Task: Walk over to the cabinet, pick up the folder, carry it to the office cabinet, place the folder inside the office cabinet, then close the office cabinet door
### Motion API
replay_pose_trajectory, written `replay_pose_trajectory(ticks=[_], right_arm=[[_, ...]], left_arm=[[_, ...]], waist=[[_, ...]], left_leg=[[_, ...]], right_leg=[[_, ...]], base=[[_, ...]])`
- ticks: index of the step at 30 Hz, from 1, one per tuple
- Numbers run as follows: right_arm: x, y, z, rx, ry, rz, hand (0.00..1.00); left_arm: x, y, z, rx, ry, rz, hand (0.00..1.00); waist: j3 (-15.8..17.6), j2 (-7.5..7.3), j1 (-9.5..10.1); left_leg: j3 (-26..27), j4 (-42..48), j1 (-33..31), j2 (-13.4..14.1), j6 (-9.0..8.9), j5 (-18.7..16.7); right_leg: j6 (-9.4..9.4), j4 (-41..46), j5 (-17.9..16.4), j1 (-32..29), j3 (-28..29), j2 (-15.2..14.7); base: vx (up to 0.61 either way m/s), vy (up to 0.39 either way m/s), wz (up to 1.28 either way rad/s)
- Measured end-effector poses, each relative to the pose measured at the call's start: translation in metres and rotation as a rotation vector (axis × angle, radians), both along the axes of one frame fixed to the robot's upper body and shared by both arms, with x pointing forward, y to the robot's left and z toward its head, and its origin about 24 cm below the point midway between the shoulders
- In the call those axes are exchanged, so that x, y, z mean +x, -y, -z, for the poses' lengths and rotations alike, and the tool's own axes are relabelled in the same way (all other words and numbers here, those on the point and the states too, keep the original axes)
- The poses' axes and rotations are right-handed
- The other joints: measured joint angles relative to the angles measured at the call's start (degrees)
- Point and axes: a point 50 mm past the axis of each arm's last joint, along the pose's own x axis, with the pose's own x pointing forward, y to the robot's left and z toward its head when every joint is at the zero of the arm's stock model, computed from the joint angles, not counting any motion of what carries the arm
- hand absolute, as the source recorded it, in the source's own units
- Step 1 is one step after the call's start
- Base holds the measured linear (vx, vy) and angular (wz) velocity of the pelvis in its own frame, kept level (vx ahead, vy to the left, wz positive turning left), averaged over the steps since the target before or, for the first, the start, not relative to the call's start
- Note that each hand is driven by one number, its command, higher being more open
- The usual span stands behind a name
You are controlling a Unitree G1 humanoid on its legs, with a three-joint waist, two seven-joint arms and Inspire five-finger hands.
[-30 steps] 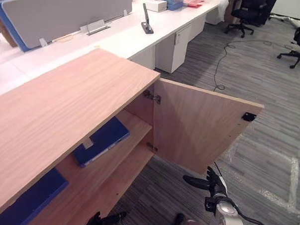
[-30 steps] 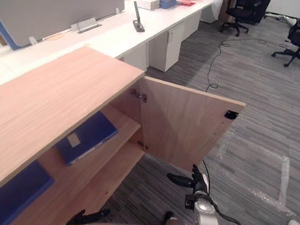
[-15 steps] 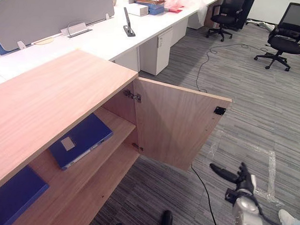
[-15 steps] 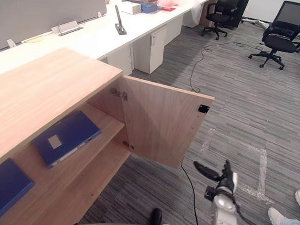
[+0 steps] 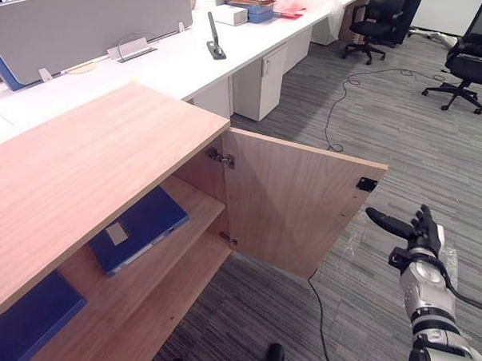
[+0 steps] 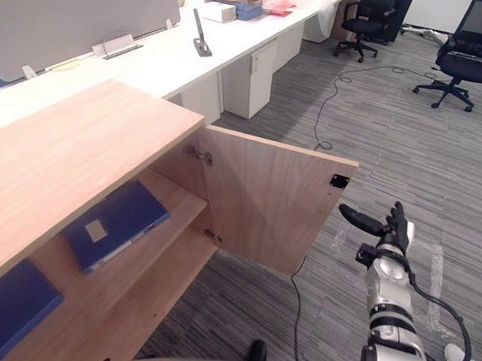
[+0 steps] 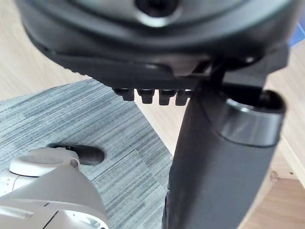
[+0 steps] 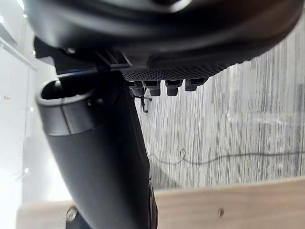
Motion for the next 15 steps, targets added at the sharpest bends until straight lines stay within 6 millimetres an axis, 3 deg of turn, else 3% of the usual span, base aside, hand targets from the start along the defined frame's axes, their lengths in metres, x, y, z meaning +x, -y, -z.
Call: replay_pose_trajectory(ticks=[5,8,15], right_arm=[[0.027,-0.031,-0.008,0.004,-0.001,-0.239,1.0],[0.029,-0.027,-0.009,-0.013,-0.029,-0.266,1.0],[0.03,-0.023,-0.015,-0.097,-0.092,-0.408,1.0]], left_arm=[[-0.002,-0.002,0.0,0.0,-0.002,0.001,1.0],[-0.009,-0.003,0.0,-0.008,-0.014,-0.007,1.0],[-0.02,-0.001,0.002,-0.026,-0.053,-0.003,1.0]], waist=[[0.0,-0.02,0.25],[0.1,-0.16,0.96],[0.3,-0.31,0.0]], left_leg=[[-1.4,-0.7,0.0,-0.5,0.44,0.5],[-1.6,-0.9,0.0,-0.6,0.41,0.5],[-1.7,-0.9,0.0,-0.1,0.05,0.7]], right_leg=[[0.19,0.0,-0.1,0.2,-1.0,-0.6],[0.45,0.0,-0.2,0.2,-1.1,-0.8],[0.28,0.0,-0.4,0.1,-1.3,-0.4]], base=[[-0.03,0.03,0.12],[-0.03,0.029,0.02],[0.0,0.004,0.0]])
